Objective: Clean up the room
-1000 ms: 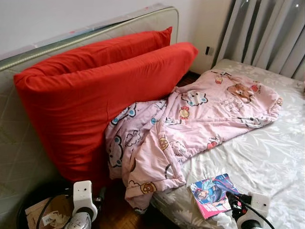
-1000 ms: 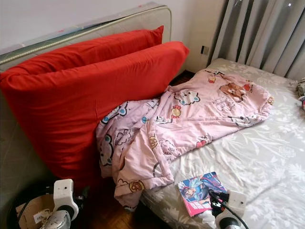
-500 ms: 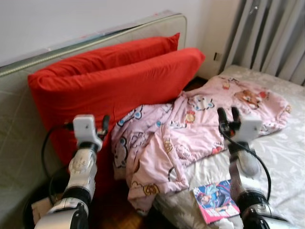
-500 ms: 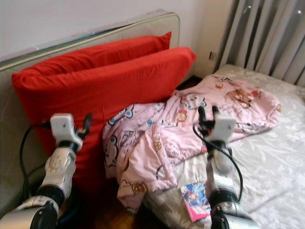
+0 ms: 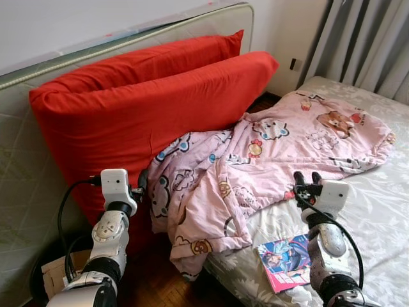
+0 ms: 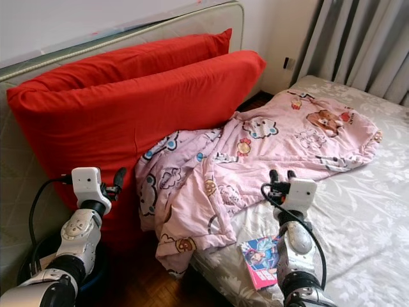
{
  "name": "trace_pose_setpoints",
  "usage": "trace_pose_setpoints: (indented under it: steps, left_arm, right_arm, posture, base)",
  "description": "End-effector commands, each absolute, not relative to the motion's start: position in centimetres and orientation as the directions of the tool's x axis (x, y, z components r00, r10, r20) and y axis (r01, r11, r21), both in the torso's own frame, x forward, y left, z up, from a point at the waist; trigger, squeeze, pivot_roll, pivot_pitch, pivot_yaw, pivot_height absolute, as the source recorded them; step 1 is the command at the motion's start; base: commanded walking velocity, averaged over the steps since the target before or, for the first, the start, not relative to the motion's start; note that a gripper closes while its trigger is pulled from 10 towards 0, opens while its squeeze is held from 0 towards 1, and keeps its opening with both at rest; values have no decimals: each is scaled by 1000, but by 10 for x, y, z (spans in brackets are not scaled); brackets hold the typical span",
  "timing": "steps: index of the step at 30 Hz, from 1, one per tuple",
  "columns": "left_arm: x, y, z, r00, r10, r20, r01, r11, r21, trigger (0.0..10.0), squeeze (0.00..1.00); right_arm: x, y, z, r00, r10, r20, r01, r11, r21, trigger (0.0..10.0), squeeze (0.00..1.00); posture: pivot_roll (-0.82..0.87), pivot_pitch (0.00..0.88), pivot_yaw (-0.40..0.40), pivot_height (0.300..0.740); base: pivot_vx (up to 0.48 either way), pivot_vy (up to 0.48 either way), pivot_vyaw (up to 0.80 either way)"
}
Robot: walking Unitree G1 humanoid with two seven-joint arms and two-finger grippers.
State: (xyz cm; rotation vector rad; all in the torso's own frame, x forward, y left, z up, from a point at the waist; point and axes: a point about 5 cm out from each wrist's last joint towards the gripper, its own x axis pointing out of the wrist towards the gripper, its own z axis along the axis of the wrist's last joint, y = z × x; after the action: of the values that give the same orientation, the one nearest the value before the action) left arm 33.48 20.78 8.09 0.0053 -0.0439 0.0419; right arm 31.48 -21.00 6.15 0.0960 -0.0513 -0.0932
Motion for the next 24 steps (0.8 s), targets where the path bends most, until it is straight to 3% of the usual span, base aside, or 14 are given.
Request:
trace_pose_setpoints:
  steps: [1,13,24]
  left_arm:
    - [335,211,82,998,47,43,-47,999,-4,10000,0]
    - [309,218,61,998,43,37,-44,999,24,10000,0]
    - [271,233,50,998,28,62,-33,996,83,10000,0]
  right_arm:
    - [315,-212,61,994,-106,33,103,990,94,10000,0]
    - [292,-208,51,993,-91,76,88,995,49,10000,0]
    - [254,-215,30,994,-105,15,104,993,60,10000,0]
  posture:
    - [-33,0,12,740]
    - [-71,0,33,740]
    - [-57,0,-14,740]
  base:
    - [0,0,0]
    - [0,0,0]
    - [0,0,0]
